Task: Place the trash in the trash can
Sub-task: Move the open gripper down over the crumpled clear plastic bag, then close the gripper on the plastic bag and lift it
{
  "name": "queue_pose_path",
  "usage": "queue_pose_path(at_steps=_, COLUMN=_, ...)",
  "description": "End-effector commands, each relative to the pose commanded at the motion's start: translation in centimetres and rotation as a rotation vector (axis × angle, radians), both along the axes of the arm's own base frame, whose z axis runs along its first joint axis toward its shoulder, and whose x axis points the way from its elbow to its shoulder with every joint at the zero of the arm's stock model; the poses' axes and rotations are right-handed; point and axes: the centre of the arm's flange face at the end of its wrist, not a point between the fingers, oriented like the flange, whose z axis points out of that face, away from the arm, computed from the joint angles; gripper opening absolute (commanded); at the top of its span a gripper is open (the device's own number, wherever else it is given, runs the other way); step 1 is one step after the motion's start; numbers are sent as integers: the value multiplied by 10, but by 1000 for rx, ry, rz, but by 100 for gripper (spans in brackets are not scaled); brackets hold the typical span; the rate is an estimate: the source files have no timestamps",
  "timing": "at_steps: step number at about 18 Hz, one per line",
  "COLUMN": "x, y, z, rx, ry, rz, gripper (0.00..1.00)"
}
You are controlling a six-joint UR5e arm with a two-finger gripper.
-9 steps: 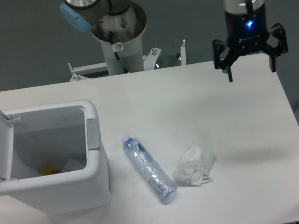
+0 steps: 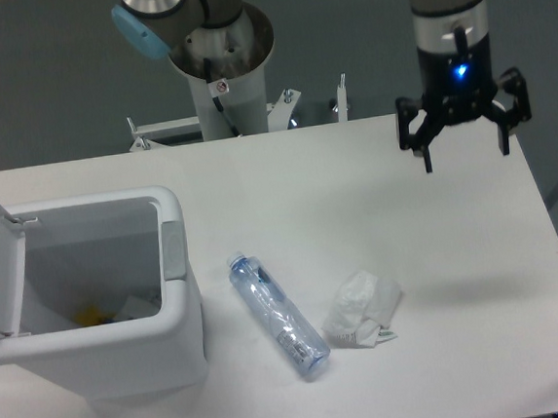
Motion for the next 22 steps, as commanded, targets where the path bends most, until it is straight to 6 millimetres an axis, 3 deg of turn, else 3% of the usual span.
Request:
queue_pose_path(at_steps=4, x=15, y=5, z=-58, rx=-89, ry=-77, rz=-43, gripper=100)
queue_pose_path(at_steps=6, x=30, y=26, z=-85, rx=-149, ry=-95, rz=-161, gripper=100)
queue_pose_path(at_steps=8, x=31, y=33, z=-119, rx=-205, ry=-120, rz=-286, gripper=100)
queue_pose_path(at_steps=10, x=34, y=43, z=-137, rx=-224, ry=-137, rz=-336, gripper=100)
queue_pose_path(at_steps=14, x=32, y=64, z=-170, rx=-245, ry=-157, rz=-385, gripper=100)
queue_pose_path(at_steps=21, x=22, y=82, z=-196, rx=-266, ry=-123, rz=-406, gripper=100)
queue_pose_path(at_steps=22, x=19, y=84, z=-196, rx=-283, ry=-113, rz=-400, gripper=95)
